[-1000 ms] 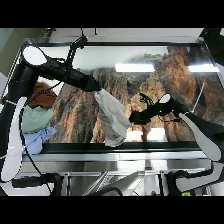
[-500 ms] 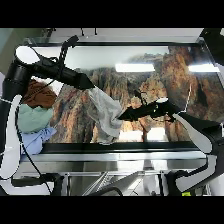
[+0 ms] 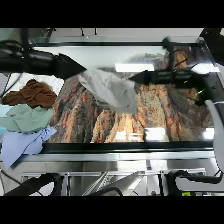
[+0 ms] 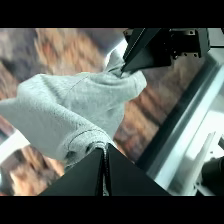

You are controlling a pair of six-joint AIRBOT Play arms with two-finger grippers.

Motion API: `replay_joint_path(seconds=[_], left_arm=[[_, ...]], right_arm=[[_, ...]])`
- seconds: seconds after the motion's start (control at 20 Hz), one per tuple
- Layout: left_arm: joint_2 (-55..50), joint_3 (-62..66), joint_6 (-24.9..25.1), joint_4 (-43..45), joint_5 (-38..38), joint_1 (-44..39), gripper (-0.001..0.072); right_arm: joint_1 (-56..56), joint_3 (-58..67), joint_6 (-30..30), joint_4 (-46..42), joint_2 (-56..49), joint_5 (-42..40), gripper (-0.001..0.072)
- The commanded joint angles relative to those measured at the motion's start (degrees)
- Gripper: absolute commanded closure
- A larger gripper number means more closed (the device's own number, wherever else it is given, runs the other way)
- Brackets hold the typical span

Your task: Fold the shirts.

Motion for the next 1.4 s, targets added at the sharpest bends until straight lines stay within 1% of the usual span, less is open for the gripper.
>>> replay_joint_path(seconds=[0.0,0.1,0.2,0.3,0.4,0.55,0.6,0.65,0.7,0.75,0.8,0.85,0.9,0.95,1.0,1.1,1.15,1.2,1.25,1.35], left_arm=[[8.22,5.70,-4.42,7.98,1.62,0.13,0.0696],[11.65,3.96,-7.21,14.23,1.29,0.13,0.0696],[13.68,-3.76,-8.48,16.48,0.63,0.13,0.0696],[13.99,-15.21,-8.07,16.44,1.51,0.11,0.0696],[12.68,-27.04,-6.62,16.37,4.20,0.11,0.0696],[7.30,-40.44,-3.19,15.80,10.93,0.11,0.0695],[4.90,-43.12,-2.23,15.67,13.27,-0.24,0.0695],[2.05,-45.24,-1.53,15.76,15.72,-0.96,0.0694],[-0.50,-46.49,-1.14,16.17,18.10,-1.33,0.0692],[-2.75,-46.49,-0.07,16.57,19.32,-1.38,0.0516],[-5.09,-45.13,0.20,16.55,19.47,-0.76,-0.0006],[-6.95,-42.64,0.00,16.55,18.45,0.46,0.0016],[-8.44,-39.58,-0.07,16.52,16.57,2.12,0.0016],[-9.42,-36.09,-0.42,16.52,14.27,4.13,0.0016],[-9.75,-33.31,-0.94,16.52,11.85,5.84,0.0016],[-9.73,-29.73,-2.69,16.39,5.35,8.92,0.0017],[-9.68,-29.92,-2.93,16.39,2.32,9.29,0.0017],[-9.11,-31.98,-2.95,16.28,0.39,9.05,0.0017],[-7.93,-36.11,-2.95,16.33,0.59,8.15,0.0017],[-5.55,-46.56,-2.95,15.63,5.55,4.48,0.0017]], right_arm=[[-2.95,14.23,4.07,-14.95,7.82,-4.52,0.0699],[-2.84,16.74,6.38,-25.94,11.23,-8.59,0.0699],[-2.80,16.44,8.92,-31.12,11.23,-8.50,0.0699],[-2.78,13.81,10.56,-31.71,8.04,-6.40,0.0698],[-1.05,7.85,11.21,-31.76,3.67,-4.98,0.0698],[4.17,-3.93,9.90,-31.74,-4.04,-7.69,0.0697],[5.92,-6.78,9.88,-31.74,-6.80,-9.29,0.0676],[7.67,-8.87,9.86,-31.76,-9.88,-11.02,0.0534],[8.61,-9.49,9.88,-31.76,-12.66,-12.00,0.0449],[8.85,-9.38,9.92,-31.74,-15.06,-12.70,0.0442],[8.55,-9.29,9.92,-31.78,-16.04,-13.62,0.0442],[7.45,-8.92,9.92,-31.80,-16.06,-14.27,0.0442],[5.62,-7.89,9.92,-31.87,-15.61,-13.94,0.0405],[3.34,-6.80,10.08,-32.59,-14.60,-13.25,0.0284],[0.52,-6.08,10.93,-34.53,-12.85,-12.46,0.0214],[-4.39,-6.21,13.70,-39.71,-10.01,-10.10,0.0216],[-6.49,-7.06,15.13,-41.57,-8.96,-7.89,0.0217],[-7.82,-9.22,15.34,-41.38,-7.87,-6.80,0.0217],[-8.33,-12.70,15.26,-40.52,-6.71,-6.69,0.0217],[-7.34,-20.48,13.84,-36.74,-5.49,-8.72,0.0217]])
